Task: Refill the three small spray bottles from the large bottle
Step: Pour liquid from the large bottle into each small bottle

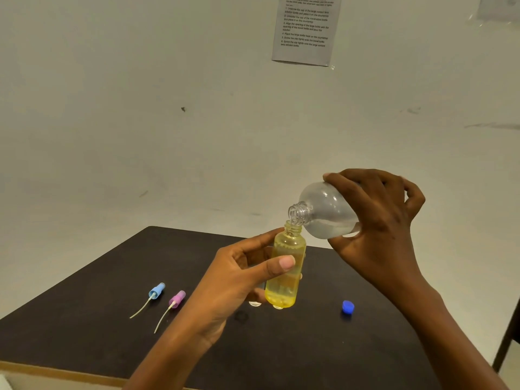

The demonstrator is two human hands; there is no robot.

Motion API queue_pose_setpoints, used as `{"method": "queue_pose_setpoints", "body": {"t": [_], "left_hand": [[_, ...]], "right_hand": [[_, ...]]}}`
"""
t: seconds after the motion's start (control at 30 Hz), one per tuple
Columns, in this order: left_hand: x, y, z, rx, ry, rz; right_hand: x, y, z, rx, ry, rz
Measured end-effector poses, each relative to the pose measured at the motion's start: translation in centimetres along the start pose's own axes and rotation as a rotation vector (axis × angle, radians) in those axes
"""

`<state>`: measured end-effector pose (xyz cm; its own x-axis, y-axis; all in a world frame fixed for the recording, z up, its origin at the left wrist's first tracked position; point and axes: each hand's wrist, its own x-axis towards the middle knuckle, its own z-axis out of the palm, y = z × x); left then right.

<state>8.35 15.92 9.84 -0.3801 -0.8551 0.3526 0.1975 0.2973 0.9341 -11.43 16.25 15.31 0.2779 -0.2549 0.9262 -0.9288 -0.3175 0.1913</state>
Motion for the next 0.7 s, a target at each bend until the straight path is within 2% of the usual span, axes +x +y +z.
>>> {"method": "queue_pose_setpoints", "body": {"t": [0.7], "left_hand": [[-0.01,0.2,0.09,0.014,-0.006,0.009]], "right_hand": [[0.06,0.11,-0.17,-0.011,0.001,-0.015]]}}
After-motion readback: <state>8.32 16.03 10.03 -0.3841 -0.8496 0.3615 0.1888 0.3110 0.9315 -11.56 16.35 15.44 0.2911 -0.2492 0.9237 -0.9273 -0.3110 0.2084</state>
